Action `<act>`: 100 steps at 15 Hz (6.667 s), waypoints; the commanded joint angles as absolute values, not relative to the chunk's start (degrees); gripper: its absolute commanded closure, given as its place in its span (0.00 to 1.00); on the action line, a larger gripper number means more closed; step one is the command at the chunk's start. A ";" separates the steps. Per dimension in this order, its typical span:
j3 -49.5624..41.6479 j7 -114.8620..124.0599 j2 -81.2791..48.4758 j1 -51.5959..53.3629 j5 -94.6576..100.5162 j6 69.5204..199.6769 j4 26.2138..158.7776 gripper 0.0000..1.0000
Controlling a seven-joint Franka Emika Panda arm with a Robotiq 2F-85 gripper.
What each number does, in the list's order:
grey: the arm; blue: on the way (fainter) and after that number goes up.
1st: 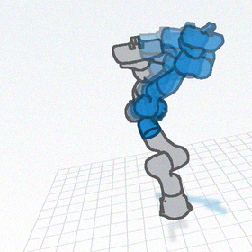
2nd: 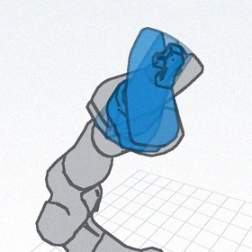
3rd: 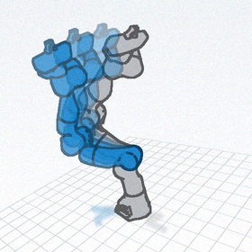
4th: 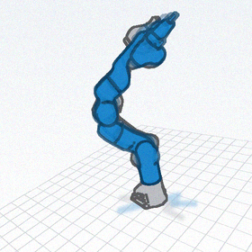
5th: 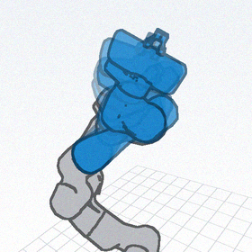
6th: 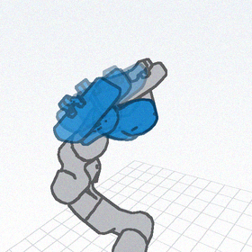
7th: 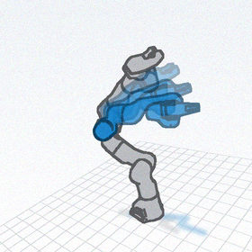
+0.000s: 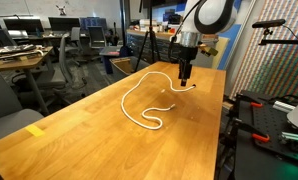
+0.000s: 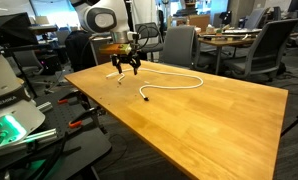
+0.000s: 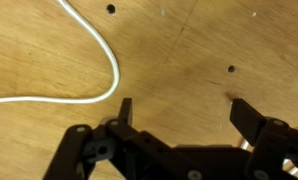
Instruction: Pick the rope on the table
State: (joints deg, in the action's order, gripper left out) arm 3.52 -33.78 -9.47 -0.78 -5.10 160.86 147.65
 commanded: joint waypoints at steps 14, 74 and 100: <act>-1.92 -28.34 -25.07 -5.47 12.91 170.11 140.42 0.47; 1.25 -43.98 -14.91 5.39 1.96 166.63 144.13 0.00; 13.86 -35.68 -25.64 -1.37 6.05 161.34 138.34 0.63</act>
State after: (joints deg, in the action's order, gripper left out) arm 13.13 -35.79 -24.56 -0.39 5.59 160.24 139.26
